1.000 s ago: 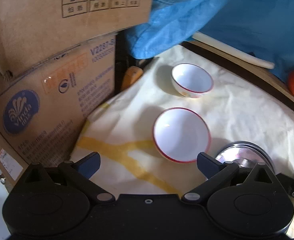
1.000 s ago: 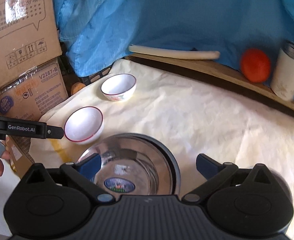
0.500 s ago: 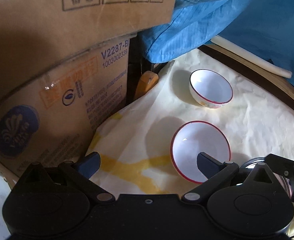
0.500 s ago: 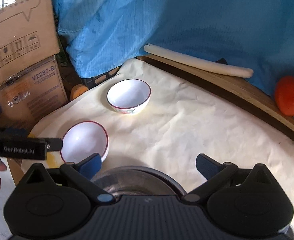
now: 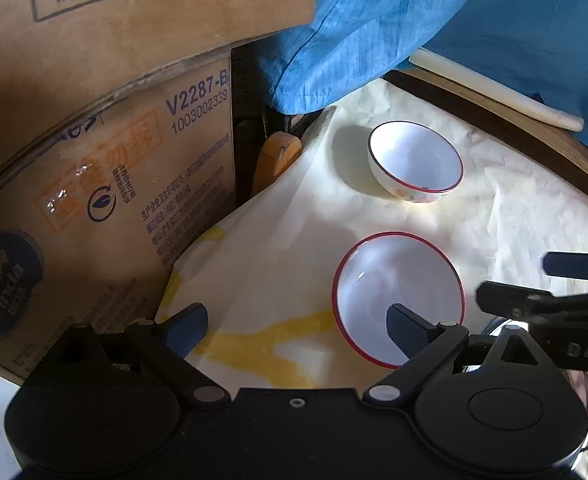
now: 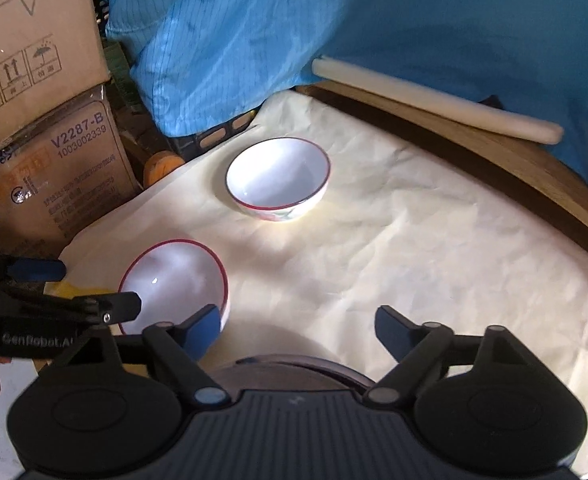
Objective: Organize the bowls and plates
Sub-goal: 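Move both grippers to the rim of the larger white red-rimmed bowl, then close both grippers on the rim of the larger white bowl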
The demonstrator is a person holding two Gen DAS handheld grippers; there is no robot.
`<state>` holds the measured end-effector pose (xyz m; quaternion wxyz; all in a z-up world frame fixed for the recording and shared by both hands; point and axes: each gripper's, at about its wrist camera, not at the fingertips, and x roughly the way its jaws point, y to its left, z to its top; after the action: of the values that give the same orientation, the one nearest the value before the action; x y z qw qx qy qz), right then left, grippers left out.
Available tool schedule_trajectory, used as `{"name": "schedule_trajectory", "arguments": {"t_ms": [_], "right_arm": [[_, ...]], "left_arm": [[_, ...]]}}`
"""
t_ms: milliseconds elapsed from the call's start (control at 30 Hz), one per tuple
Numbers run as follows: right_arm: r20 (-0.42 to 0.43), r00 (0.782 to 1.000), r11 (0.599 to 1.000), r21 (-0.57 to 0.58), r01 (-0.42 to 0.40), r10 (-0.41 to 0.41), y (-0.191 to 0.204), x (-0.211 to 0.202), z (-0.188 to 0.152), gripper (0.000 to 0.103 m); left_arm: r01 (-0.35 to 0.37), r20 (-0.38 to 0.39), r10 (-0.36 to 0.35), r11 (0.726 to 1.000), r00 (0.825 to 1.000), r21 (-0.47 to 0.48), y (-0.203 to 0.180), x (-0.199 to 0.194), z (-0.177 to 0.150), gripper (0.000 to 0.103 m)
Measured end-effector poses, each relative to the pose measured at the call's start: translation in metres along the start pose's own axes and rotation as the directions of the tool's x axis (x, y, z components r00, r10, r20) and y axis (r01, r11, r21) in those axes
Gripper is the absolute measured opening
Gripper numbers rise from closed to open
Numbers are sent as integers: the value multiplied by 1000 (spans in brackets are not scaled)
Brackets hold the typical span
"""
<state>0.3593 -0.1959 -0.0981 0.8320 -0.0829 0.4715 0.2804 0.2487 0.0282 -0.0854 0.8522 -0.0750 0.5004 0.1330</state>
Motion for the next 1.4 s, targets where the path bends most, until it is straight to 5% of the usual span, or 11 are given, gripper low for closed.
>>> {"name": "schedule_trajectory", "arguments": {"t_ms": [300,567,933,1400], "right_arm": [[-32,998,998,-1,-61,61,7,15,6,67],[-57,991,992,12,-123,124,12,23,9,36],[-70,988,990,23,-136,137,13,27,5,34],[-59,984,986,13,-168,168,20,28,1,17]], "left_arm": [[11,9,-11,1000,1000,29,-2,-1,2,82],[0,16,0,999,1000,53,2,-7,4,60],[94,6,-95,992,995,86,-5,-10,3,53],[196,-72,-198,980,978,-29,2,14,4,18]]}}
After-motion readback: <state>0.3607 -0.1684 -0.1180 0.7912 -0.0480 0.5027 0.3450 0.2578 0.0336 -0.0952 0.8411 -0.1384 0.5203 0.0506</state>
